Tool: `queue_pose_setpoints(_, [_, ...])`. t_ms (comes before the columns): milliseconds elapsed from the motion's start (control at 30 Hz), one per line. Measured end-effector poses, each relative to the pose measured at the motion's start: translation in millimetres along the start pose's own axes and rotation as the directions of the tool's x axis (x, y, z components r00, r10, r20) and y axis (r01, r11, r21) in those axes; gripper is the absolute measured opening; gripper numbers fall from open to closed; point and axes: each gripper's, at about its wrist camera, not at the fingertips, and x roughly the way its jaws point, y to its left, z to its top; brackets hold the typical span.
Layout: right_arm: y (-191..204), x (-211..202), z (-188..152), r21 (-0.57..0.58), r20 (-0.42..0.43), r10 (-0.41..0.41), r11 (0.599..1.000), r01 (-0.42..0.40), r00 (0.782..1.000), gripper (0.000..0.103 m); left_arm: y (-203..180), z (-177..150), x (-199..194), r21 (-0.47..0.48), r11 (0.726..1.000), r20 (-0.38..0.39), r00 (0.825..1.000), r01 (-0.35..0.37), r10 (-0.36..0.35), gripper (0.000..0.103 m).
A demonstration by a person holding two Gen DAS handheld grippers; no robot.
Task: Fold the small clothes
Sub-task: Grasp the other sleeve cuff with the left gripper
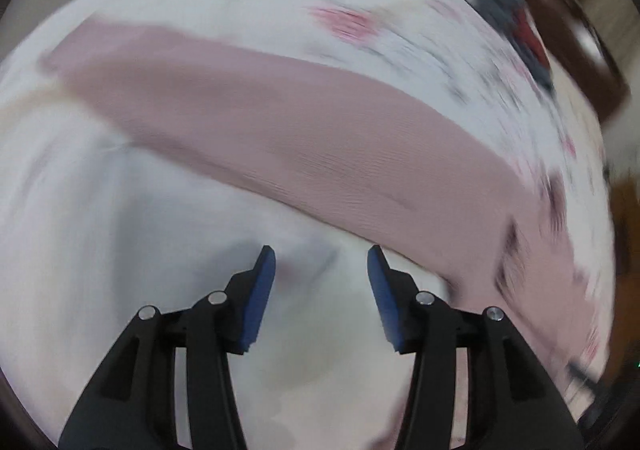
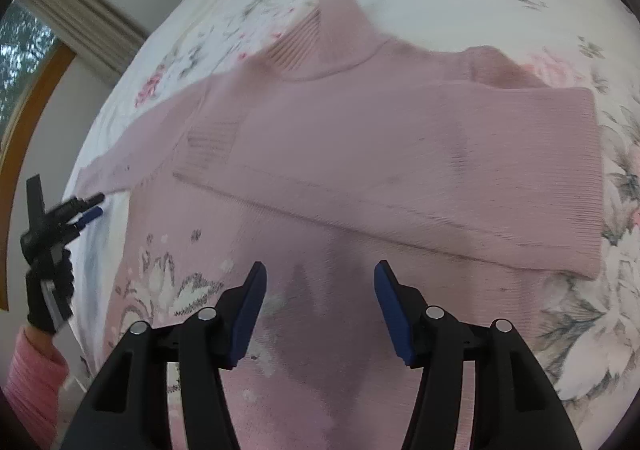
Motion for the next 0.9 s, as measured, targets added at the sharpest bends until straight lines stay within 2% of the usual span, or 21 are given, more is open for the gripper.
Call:
queue_pose_setpoints(133, [2,12,-4,0.012,-0.025,-0.009,1.0,0.01,1.0,0.057,49,21,8,-0.137,0.99,0.028,0.999,0.032,-0.028,0.045])
queue_pose_setpoints(200, [-1,17,-6,0.02,-0.036,-0.022,1.0,0.023,0.999,0.057,63,32,10,-0.176,0.981,0.069,0.995,0.081,-0.07,0.045])
queue_pose_setpoints(367, [-11,27,-10,0.037,-0.056,-0.045,0.998,0.047,0.997,0.057,91,57,21,-0.306,0.937,0.144,0.981,0.169,-0.13,0.045])
queue_pose_setpoints(533, [-11,31,-11,0.034,-0.055,-0.05,0.998,0.051,0.997,0.057,99,71,21,-0.323,0.93,0.192,0.974,0.176,-0.118,0.044])
queue_pose_setpoints(667, [-11,35,-11,0.026,-0.058,-0.061,0.998,0.062,0.996,0.057,115,82,15,-0.332,0.928,0.21,0.972,0.171,-0.104,0.038])
queue_pose_setpoints(767, [-10,36,-11,0.019,-0.057,-0.064,0.998,0.065,0.996,0.057,112,88,13,-0.312,0.941,0.207,0.976,0.13,-0.066,0.026])
queue_pose_setpoints(900, [-11,35,-12,0.022,-0.056,-0.058,0.998,0.059,0.997,0.058,107,88,0,-0.281,0.954,0.237,0.971,0.107,-0.039,0.014])
